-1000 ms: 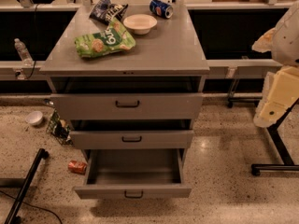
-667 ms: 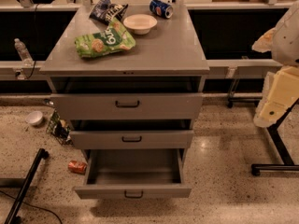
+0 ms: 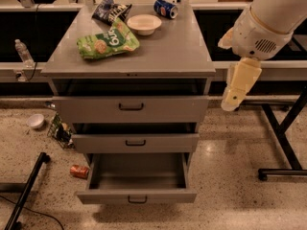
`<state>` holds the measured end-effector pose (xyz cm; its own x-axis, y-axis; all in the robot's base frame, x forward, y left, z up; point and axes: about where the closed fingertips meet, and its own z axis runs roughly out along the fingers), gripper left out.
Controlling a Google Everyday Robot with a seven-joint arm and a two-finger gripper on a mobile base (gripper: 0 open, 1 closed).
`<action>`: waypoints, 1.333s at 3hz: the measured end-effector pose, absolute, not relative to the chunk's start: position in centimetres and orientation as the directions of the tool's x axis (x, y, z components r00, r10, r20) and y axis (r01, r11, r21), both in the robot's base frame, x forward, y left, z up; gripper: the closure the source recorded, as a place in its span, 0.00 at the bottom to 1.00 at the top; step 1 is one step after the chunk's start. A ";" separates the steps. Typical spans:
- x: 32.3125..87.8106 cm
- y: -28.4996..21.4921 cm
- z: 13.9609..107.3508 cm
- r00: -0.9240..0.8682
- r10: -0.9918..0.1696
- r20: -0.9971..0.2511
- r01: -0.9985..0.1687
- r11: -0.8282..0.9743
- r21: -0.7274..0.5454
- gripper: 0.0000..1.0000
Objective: Place green rice chip bag into bottom drawer
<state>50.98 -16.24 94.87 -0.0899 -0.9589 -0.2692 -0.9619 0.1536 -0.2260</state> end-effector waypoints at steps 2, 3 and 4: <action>53.7 -14.6 95.5 -0.057 -0.938 -0.342 -0.947 0.159 -0.279 0.00; 59.3 -10.6 95.7 0.042 -0.905 -0.423 -0.937 0.111 -0.330 0.00; 69.6 -4.6 93.0 0.111 -0.861 -0.497 -0.917 0.104 -0.385 0.00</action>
Offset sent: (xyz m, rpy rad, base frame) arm 0.0812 0.0481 0.0219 0.2200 -0.2023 0.0377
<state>69.64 -4.62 92.98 0.1108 -0.8606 -0.4970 -0.9171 0.1042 -0.3849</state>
